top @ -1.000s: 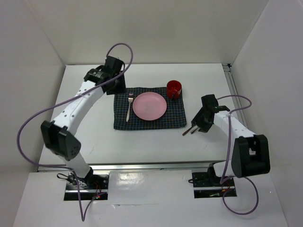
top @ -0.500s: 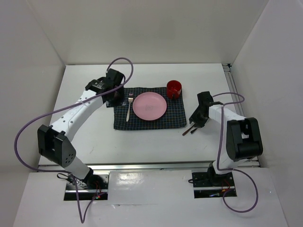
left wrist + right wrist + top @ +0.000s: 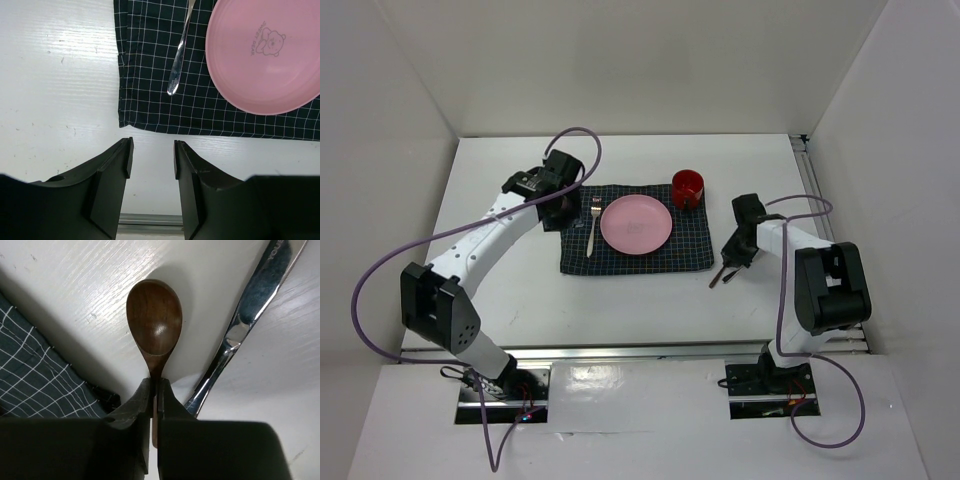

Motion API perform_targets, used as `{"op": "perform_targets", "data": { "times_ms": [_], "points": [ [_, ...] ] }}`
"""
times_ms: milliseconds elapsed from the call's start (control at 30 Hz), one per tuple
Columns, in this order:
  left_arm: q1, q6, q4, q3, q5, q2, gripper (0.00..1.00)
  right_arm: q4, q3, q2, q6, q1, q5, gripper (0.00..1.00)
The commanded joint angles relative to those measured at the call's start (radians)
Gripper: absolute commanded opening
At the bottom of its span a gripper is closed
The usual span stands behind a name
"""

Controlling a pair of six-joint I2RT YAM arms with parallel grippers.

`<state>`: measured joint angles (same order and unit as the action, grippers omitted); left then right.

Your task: Set the dinner table for one person

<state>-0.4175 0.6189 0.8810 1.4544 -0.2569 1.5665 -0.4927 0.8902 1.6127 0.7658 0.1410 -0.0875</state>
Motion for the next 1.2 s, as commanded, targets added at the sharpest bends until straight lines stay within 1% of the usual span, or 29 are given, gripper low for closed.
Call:
{"op": "perform_targets", "data": {
  "times_ms": [0,33,100,200,233,300,367,467,667,733,1167],
  "points": [
    [-0.003,0.016,-0.001,0.023,-0.016,-0.042,0.55,-0.032,0.039,-0.026,0.006,0.017,-0.087,0.03],
    [-0.003,0.016,-0.001,0.033,-0.016,-0.051,0.55,-0.056,0.067,-0.054,-0.011,0.026,-0.101,0.00],
    [-0.003,0.016,0.009,0.043,-0.016,-0.051,0.55,-0.101,0.117,-0.091,-0.048,0.046,-0.139,0.00],
    [-0.003,0.016,0.009,0.052,-0.016,-0.074,0.55,-0.112,0.170,-0.105,-0.130,0.074,-0.114,0.00],
    [-0.003,0.016,0.009,0.052,-0.016,-0.085,0.55,-0.112,0.190,-0.094,-0.191,0.084,-0.097,0.00],
    [-0.003,0.016,0.009,0.061,-0.016,-0.094,0.55,-0.148,0.265,-0.059,-0.253,0.103,-0.055,0.00],
    [-0.003,0.016,0.009,0.061,-0.016,-0.094,0.55,-0.158,0.327,0.001,-0.290,0.133,-0.022,0.00],
    [-0.003,0.016,0.027,0.072,-0.025,-0.103,0.55,-0.158,0.392,0.079,-0.354,0.143,0.060,0.00],
    [-0.003,0.016,0.036,0.072,-0.047,-0.103,0.55,-0.190,0.513,0.248,-0.413,0.195,0.123,0.00],
    [-0.003,0.016,0.046,0.072,-0.047,-0.103,0.55,-0.202,0.523,0.292,-0.422,0.213,0.094,0.00],
    [-0.003,0.025,0.046,0.043,-0.056,-0.103,0.55,-0.173,0.556,0.360,-0.422,0.236,0.103,0.00]
  ]
}}
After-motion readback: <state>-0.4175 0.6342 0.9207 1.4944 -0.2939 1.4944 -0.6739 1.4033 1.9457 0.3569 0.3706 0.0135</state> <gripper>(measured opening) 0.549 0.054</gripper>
